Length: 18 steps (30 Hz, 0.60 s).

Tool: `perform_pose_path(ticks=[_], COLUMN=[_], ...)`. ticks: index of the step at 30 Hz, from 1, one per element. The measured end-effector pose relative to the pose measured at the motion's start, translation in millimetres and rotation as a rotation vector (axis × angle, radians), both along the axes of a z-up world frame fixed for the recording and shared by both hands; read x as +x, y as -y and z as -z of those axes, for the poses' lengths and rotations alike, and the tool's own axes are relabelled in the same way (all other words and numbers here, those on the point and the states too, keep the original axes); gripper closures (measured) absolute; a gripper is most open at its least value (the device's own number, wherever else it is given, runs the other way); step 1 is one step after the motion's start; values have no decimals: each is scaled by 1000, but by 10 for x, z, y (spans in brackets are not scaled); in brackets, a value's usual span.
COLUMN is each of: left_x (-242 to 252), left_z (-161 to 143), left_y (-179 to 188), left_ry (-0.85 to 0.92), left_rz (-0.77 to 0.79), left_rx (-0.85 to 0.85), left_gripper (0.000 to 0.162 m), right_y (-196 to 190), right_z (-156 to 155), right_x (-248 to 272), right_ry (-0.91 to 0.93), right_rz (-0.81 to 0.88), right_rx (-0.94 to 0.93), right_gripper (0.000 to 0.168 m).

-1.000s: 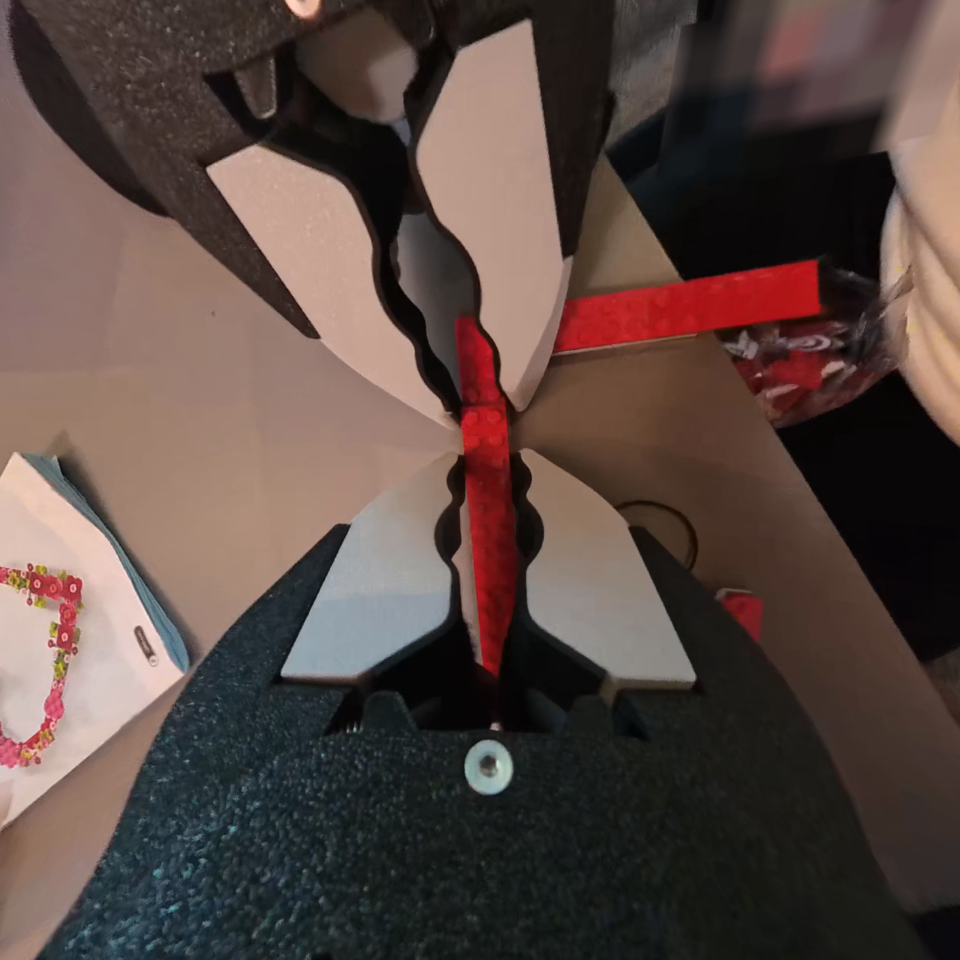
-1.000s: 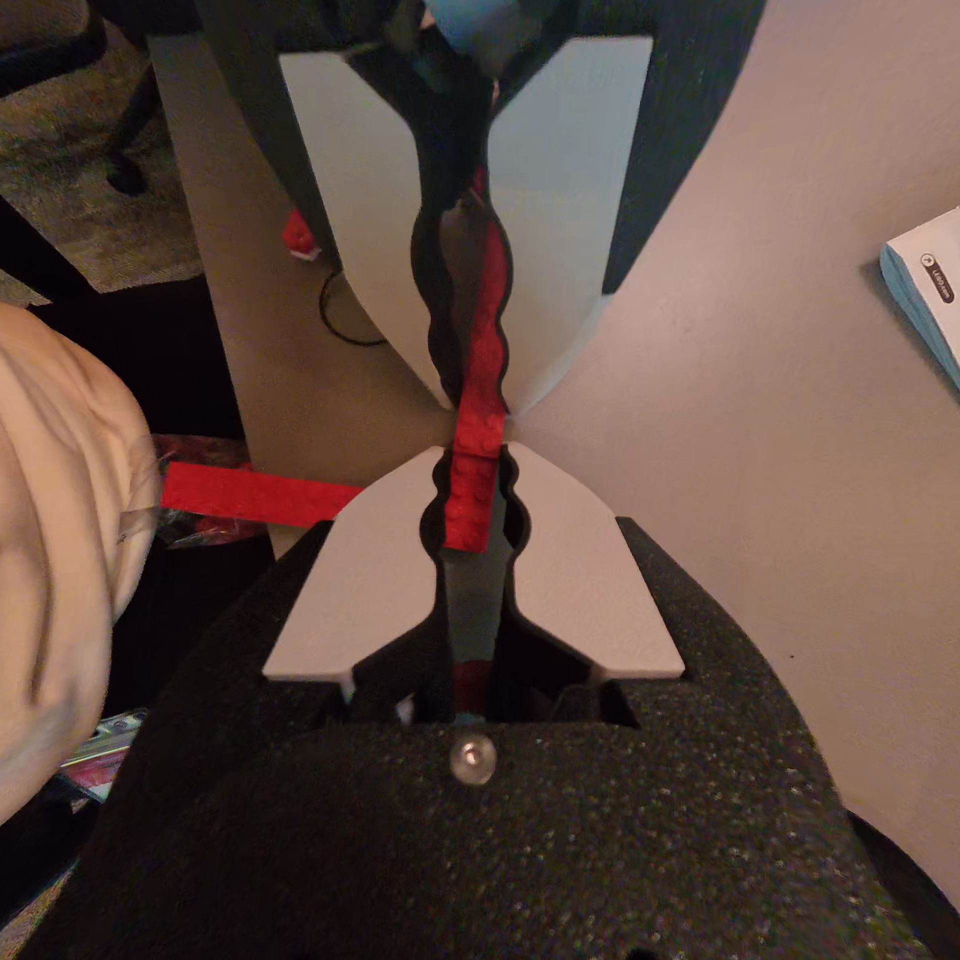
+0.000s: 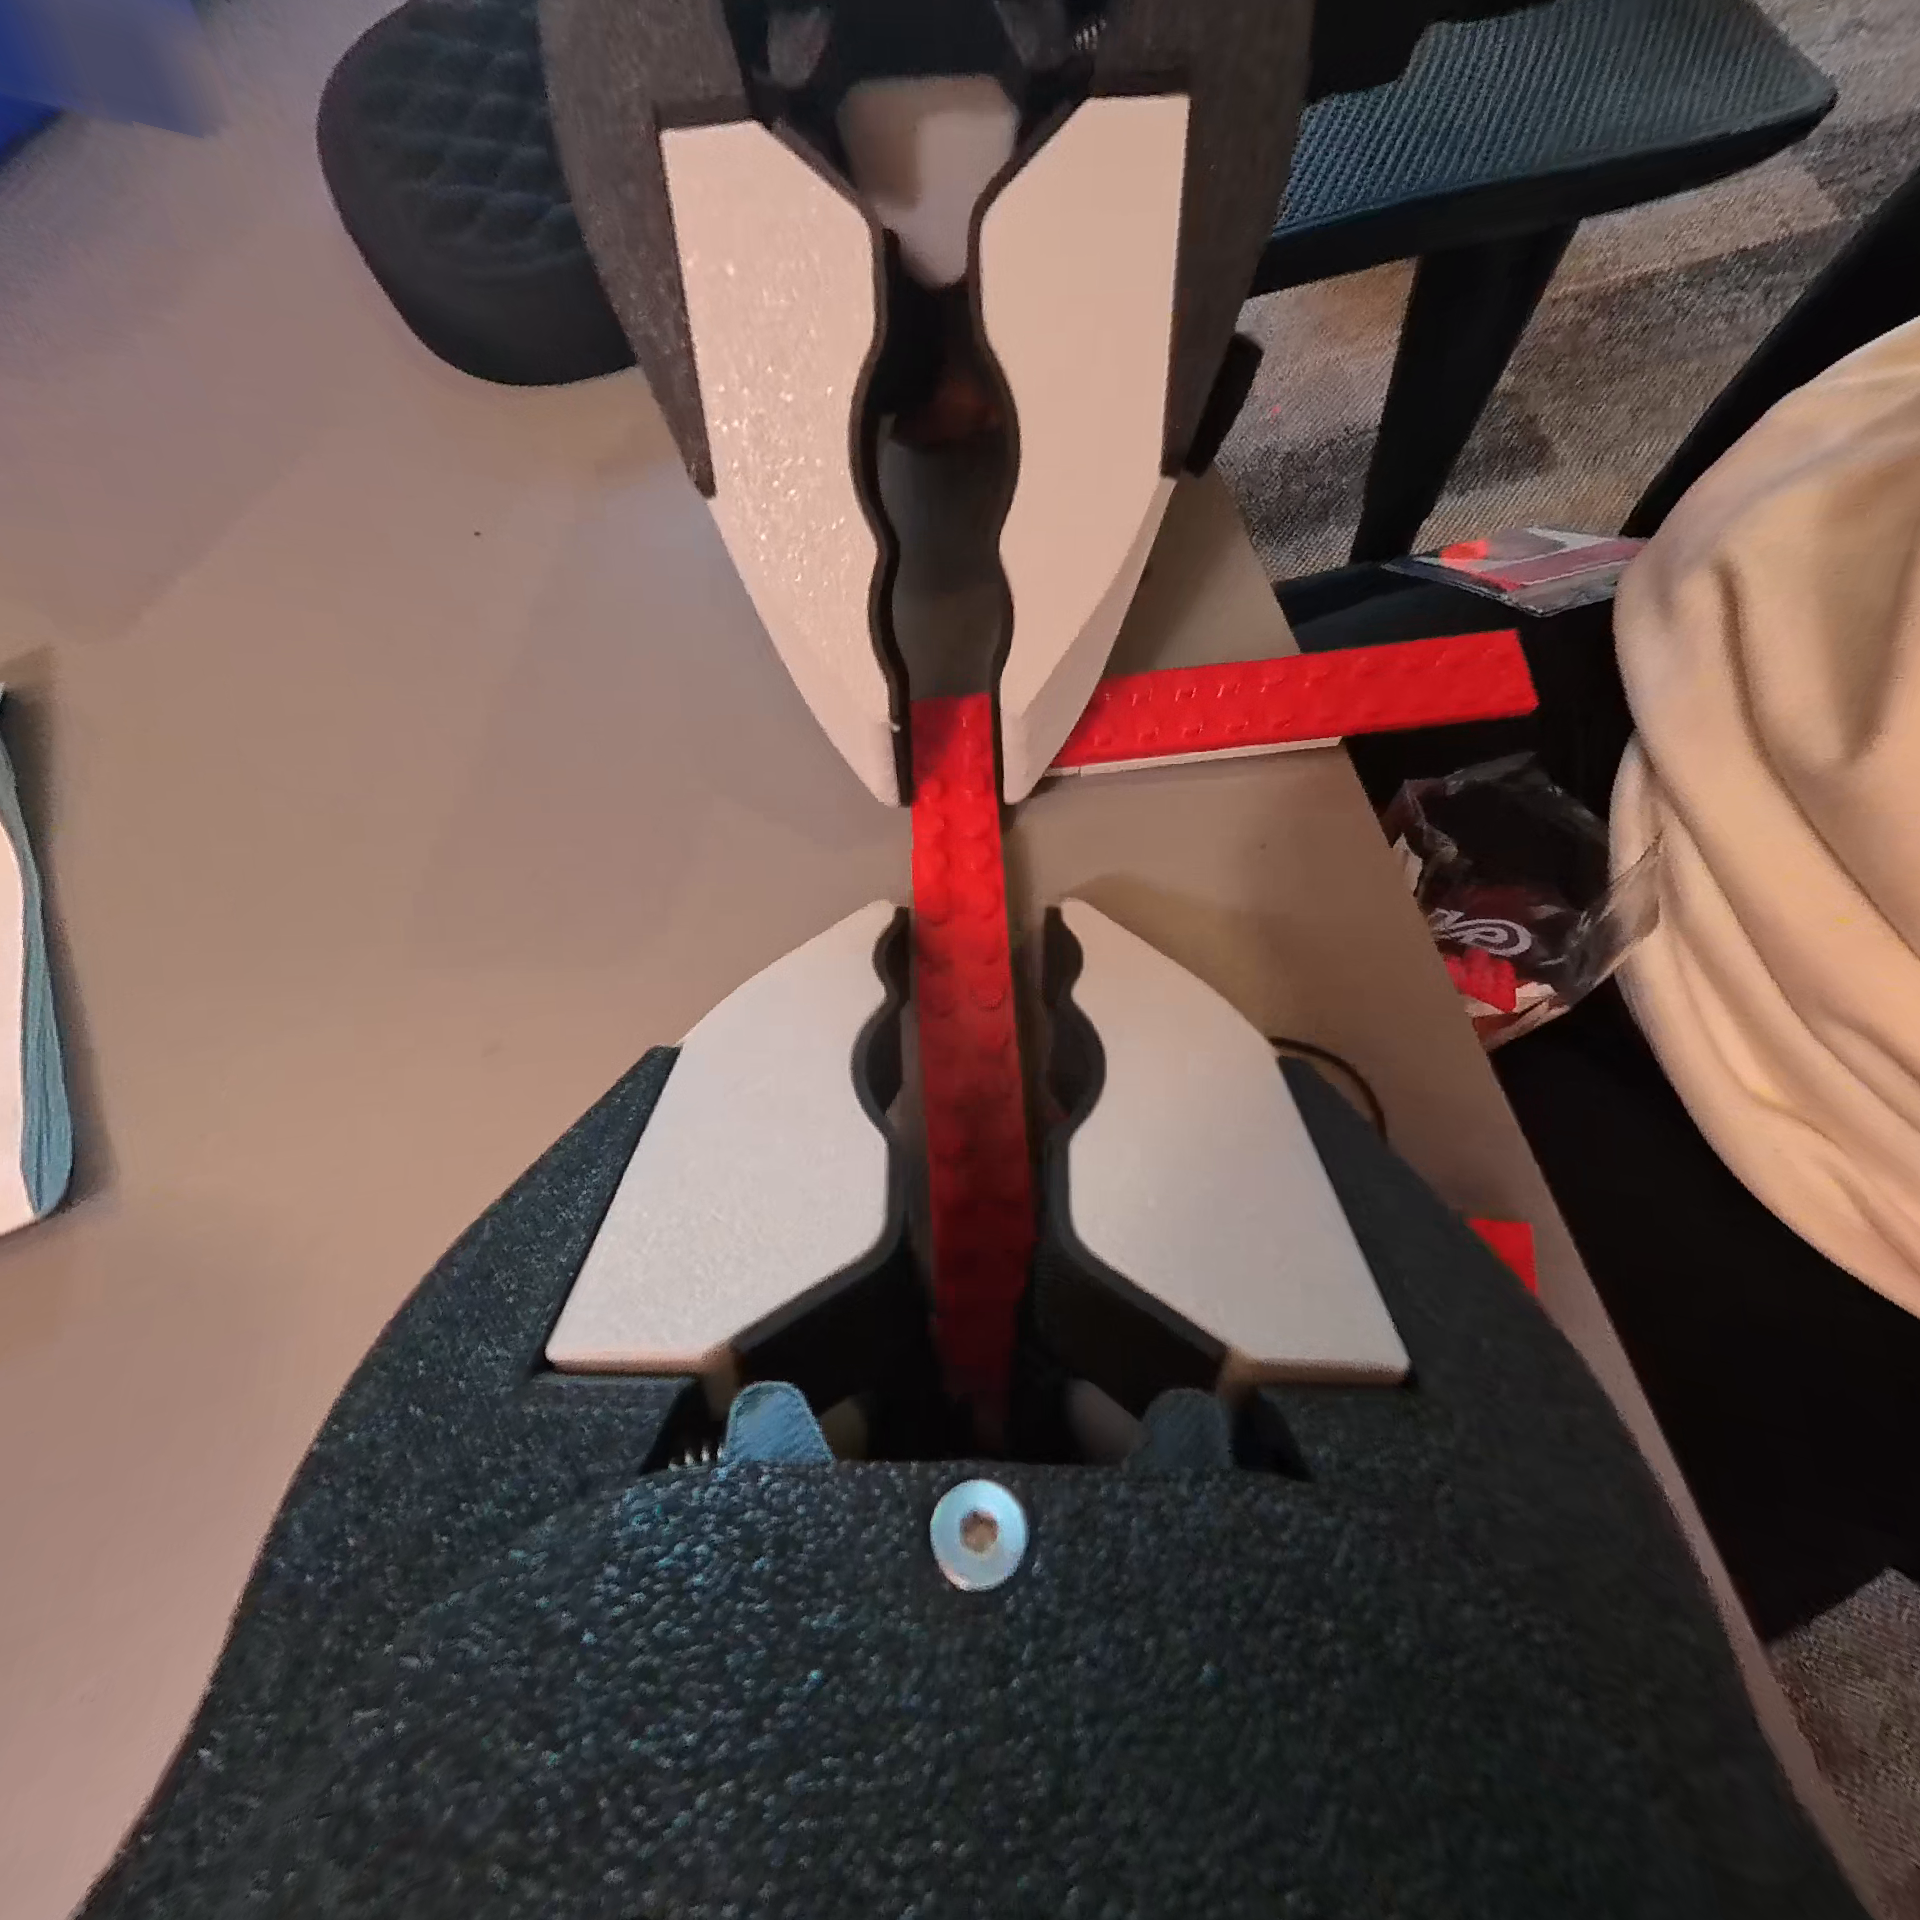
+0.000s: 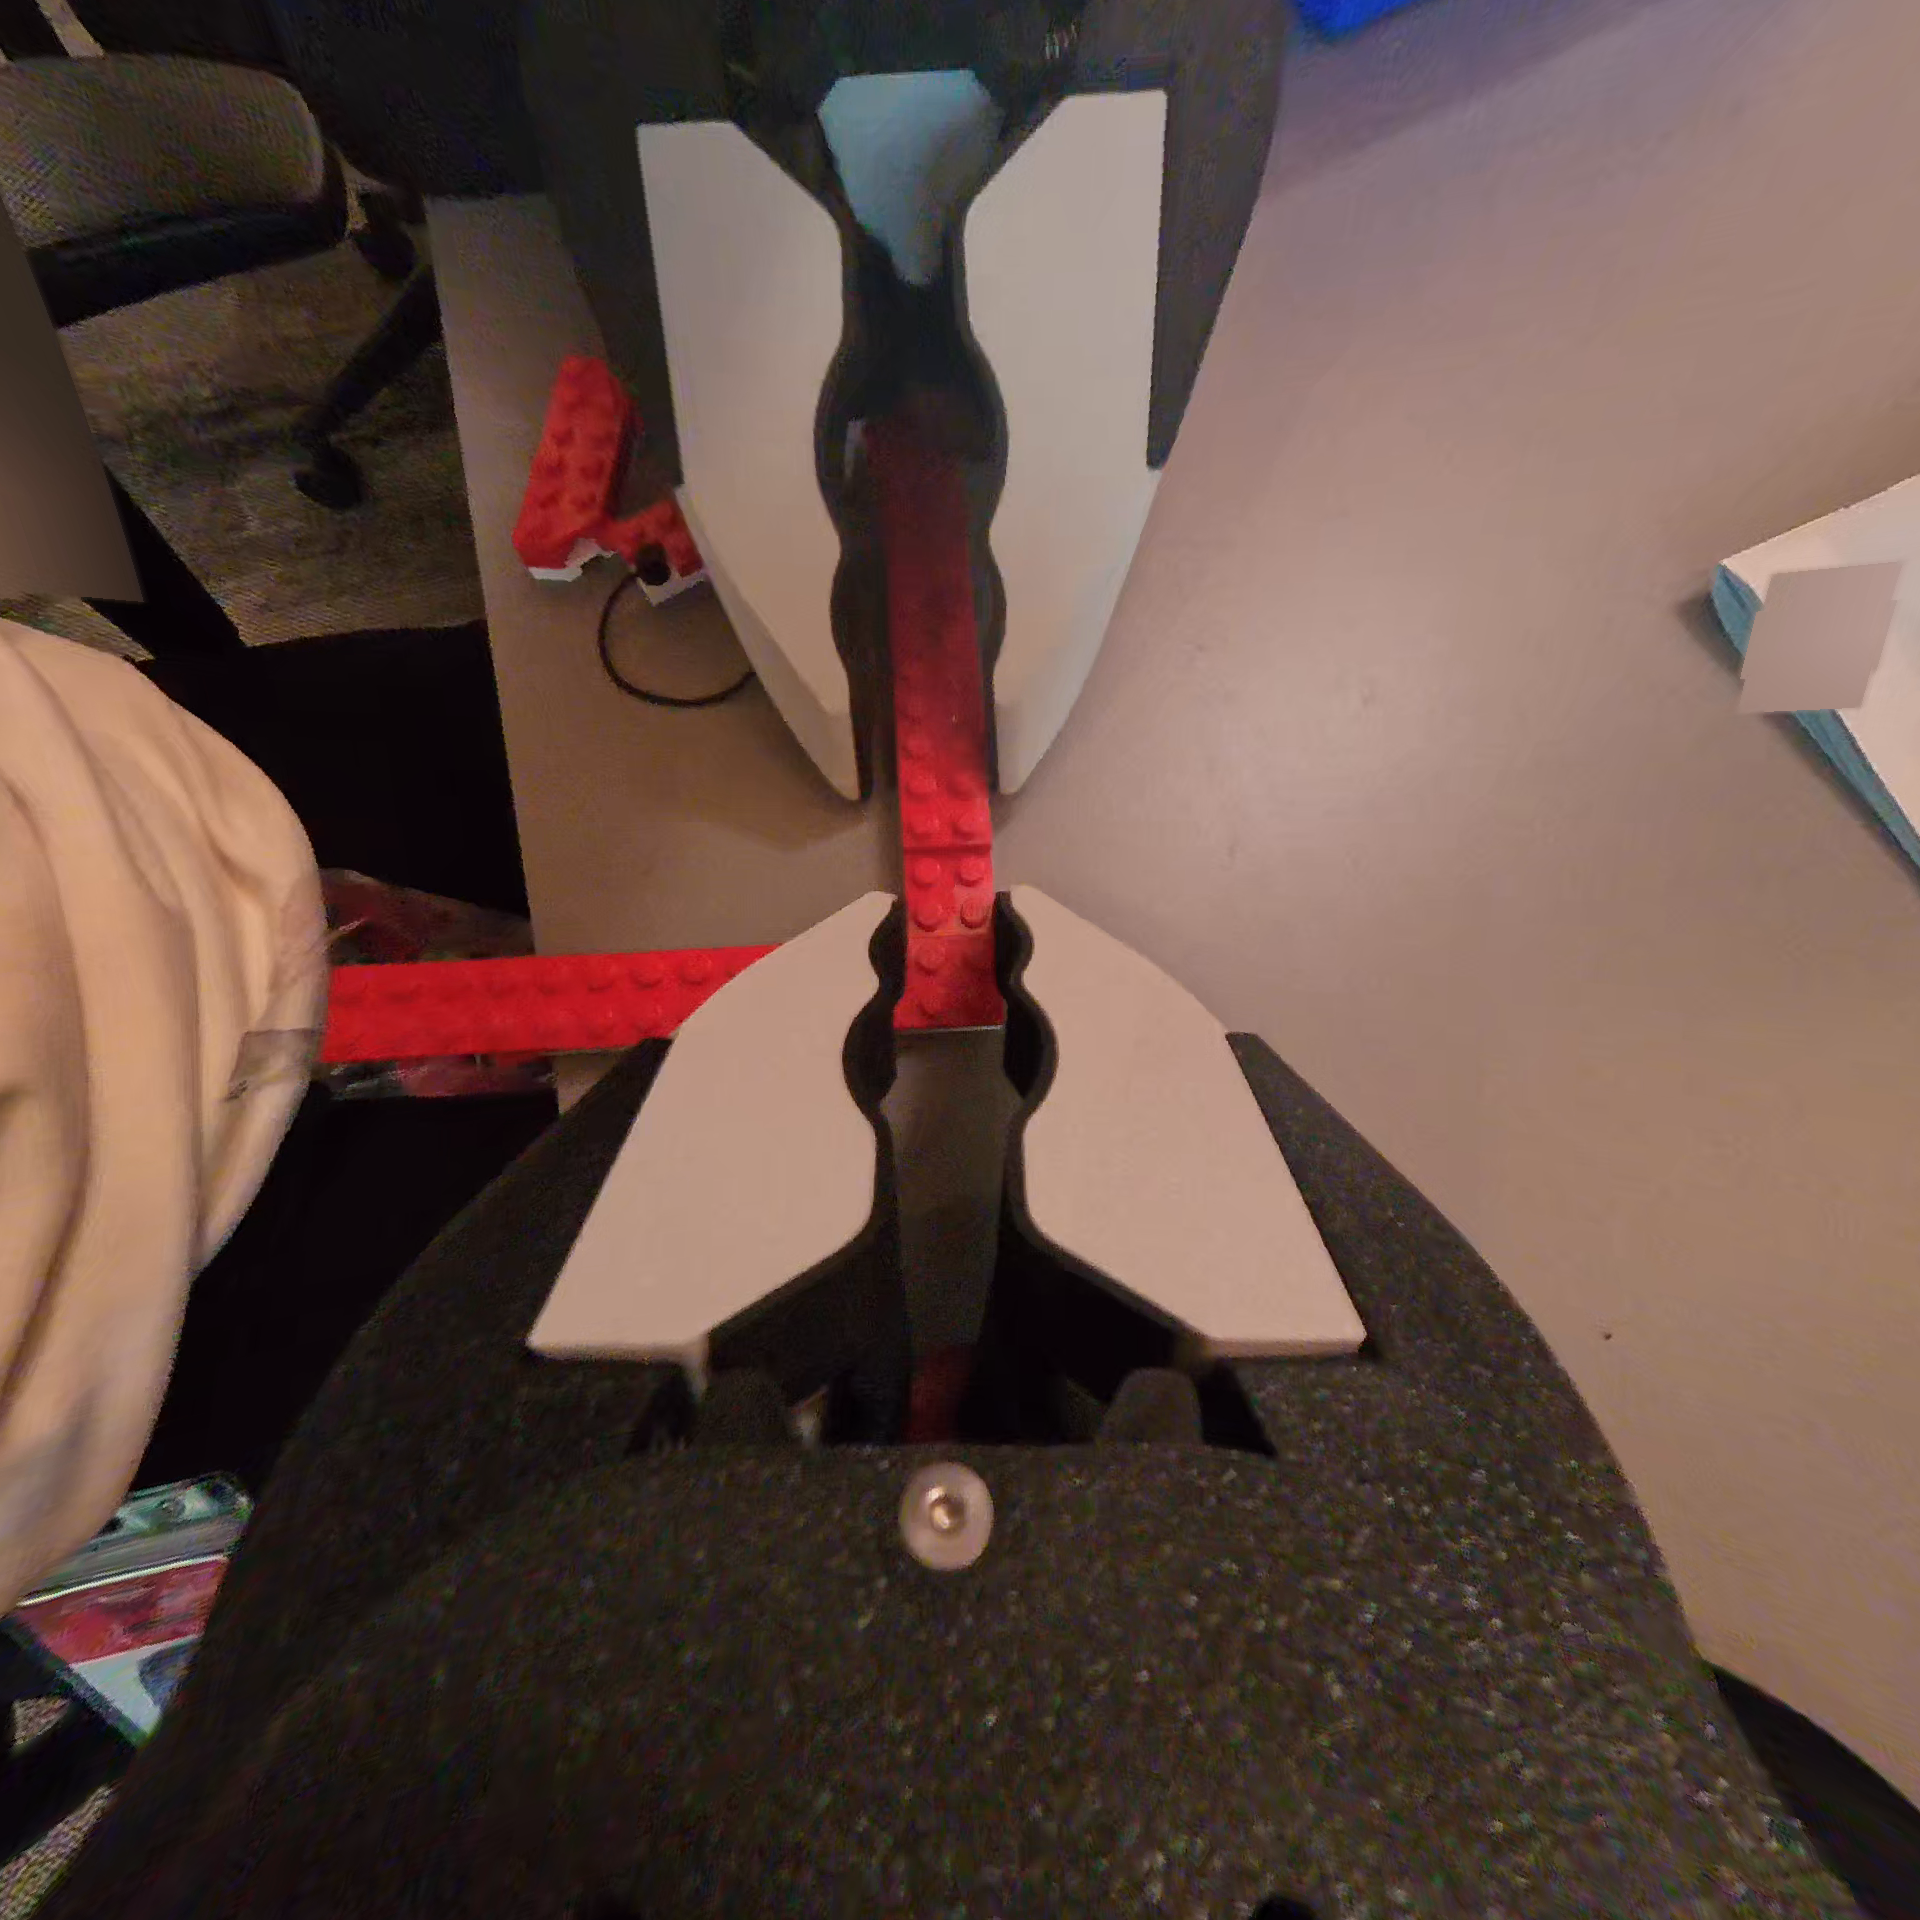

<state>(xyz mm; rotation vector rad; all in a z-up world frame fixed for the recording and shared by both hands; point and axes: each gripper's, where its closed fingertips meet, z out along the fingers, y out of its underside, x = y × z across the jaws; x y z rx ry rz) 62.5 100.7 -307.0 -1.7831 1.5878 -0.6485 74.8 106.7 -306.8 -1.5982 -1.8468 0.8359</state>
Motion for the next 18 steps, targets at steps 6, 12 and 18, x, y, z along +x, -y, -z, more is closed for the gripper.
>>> perform_pose_path(ticks=[6, 12, 18], left_x=[68, 63, 55], left_z=[-11, -29, -60], left_y=[-24, -29, -29], left_ry=[17, 27, 41], left_rz=[11, 14, 17], left_rx=[-25, -27, -11], left_gripper=[144, 146, 147], right_y=[12, 18, 39], right_z=[9, 24, 40], right_x=[-9, -13, -24], right_ry=[-7, 18, 82], right_rz=[-2, 24, 13], right_rx=[7, 2, 35], right_gripper=[152, 152, 152])
